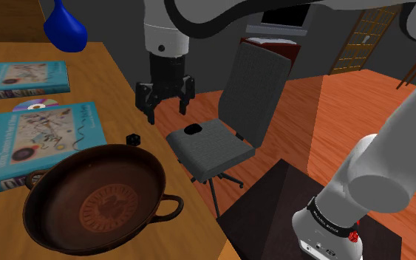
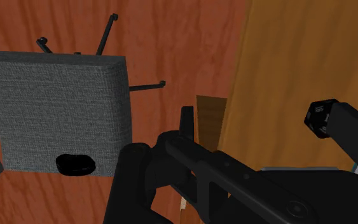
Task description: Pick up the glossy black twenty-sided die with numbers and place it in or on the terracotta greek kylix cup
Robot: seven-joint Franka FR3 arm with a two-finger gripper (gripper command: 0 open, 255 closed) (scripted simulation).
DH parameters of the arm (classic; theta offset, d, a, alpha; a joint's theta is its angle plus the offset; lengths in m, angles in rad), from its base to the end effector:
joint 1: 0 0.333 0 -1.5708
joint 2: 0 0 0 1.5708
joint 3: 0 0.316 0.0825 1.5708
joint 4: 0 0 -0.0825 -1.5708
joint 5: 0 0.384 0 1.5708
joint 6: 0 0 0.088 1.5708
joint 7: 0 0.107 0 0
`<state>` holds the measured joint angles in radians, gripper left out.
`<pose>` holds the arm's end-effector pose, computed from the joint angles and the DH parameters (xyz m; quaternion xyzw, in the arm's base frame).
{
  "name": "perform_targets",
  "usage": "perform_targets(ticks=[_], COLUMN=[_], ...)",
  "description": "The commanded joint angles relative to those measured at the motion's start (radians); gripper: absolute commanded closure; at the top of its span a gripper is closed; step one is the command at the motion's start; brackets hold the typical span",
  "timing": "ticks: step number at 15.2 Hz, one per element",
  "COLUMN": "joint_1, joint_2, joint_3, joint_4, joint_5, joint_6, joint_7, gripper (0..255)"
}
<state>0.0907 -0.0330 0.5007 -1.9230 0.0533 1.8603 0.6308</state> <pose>0.4513 0.3110 0.4976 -0.9993 0.0280 0.0238 0.0047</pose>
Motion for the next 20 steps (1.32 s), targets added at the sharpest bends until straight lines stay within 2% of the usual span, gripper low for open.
perform_targets(ticks=[1, 6, 14, 20], joint_1=[0.017, 0.099, 0.103, 0.103], joint_2=[0.088, 0.317, 0.335, 0.335], joint_3=[0.022, 0.041, 0.034, 0.034], joint_4=[0.075, 0.297, 0.218, 0.218], joint_5=[-0.043, -0.156, -0.168, -0.168], joint_6=[-0.001, -0.039, 0.056, 0.056], joint_7=[0.070, 0.225, 0.234, 0.234], gripper=[0, 0, 0, 0])
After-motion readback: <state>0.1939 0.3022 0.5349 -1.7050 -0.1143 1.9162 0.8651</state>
